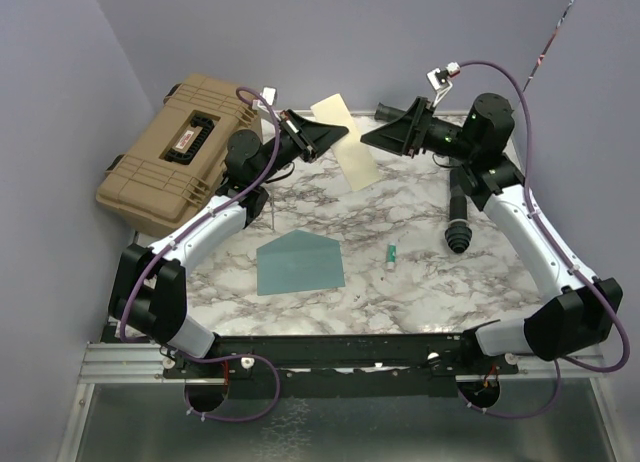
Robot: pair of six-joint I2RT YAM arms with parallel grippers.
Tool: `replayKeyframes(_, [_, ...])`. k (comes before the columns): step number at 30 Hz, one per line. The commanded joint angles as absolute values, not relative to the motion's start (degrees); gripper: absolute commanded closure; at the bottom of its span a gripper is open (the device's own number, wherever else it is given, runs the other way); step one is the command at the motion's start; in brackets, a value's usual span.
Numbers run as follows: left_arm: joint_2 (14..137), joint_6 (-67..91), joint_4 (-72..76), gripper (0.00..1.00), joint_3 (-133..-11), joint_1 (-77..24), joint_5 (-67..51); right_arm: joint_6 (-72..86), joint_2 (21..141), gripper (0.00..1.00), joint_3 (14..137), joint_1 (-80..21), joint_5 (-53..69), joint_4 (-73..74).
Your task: Place the letter into the envelope and seal it
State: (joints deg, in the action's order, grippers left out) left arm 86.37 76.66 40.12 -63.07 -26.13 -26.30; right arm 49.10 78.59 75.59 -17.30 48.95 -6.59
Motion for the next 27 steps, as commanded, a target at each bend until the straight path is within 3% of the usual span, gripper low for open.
replayKeyframes(1, [84.33,75.77,41.66,1.00,-64.42,-26.50,-30.71,39.95,79.29,0.22,78.14,-17.62,49.02,-0.39])
replayKeyframes(6, [83.61,75.49,41.66,1.00,-64.81,-26.48,-32.00,41.40,83.12,0.20,79.21,-17.73,52.40,-1.44])
replayKeyframes(11, [84.10,76.11,41.66,1.00,-65.13,-26.46,-32.94,56.28,84.79,0.25,73.54,-18.20,60.92,-22.05])
replayKeyframes(19, [84.25,75.63,41.74,1.00,-65.05,-26.52,-33.04,66.03,86.40,0.61,71.73,-18.58,64.40,-31.73])
replayKeyframes(24, [83.82,74.85,41.75,1.00,-64.56,-26.54,-32.81,65.38,87.56,0.72,72.80,-18.84,64.49,-28.78])
replayKeyframes(27, [83.04,73.94,41.67,1.00,-64.02,-26.54,-32.05,63.04,87.97,0.92,73.45,-18.87,63.04,-23.90])
